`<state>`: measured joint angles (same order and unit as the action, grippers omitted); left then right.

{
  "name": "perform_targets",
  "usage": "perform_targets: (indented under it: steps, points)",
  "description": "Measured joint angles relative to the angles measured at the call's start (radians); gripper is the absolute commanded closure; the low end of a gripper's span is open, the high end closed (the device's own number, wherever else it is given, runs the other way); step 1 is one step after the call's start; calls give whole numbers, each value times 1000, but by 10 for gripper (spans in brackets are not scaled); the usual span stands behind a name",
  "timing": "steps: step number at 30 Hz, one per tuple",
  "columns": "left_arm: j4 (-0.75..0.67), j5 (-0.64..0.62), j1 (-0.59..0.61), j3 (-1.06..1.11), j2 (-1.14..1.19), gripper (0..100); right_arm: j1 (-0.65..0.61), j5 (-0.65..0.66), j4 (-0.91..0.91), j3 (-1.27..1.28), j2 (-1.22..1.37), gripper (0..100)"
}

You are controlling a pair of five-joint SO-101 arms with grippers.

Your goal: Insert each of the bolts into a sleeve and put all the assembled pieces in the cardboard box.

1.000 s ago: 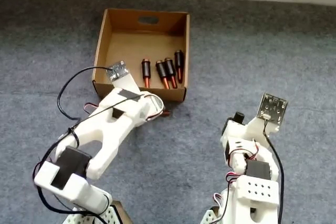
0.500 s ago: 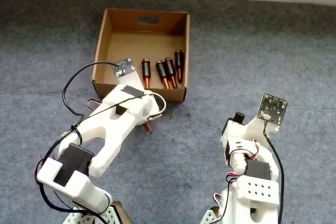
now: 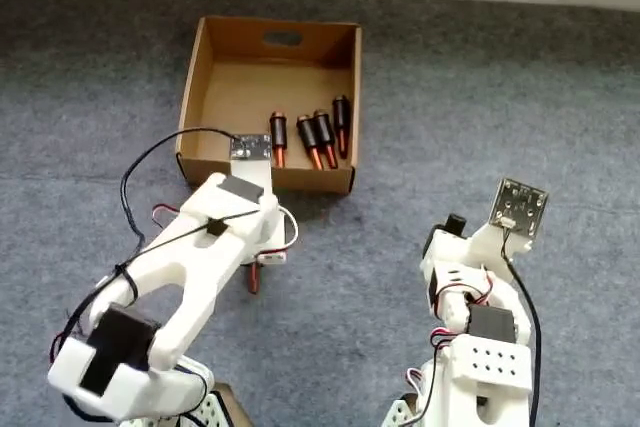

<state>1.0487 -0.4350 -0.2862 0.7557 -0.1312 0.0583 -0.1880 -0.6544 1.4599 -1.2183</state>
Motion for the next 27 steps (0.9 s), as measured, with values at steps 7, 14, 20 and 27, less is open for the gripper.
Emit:
perform_targets:
  steps: [7, 14, 20, 27]
  points:
    - [-41, 362, -3, 178, -227, 986, 0, 0, 0, 0, 0, 992]
    - [-172, 385, 0, 285, -256, 781, 2, 0, 0, 15, 0, 992]
    - [-196, 385, -2, 285, -256, 773, 0, 0, 0, 15, 0, 992]
    - [-216, 385, -2, 264, -256, 785, 0, 0, 0, 15, 0, 992]
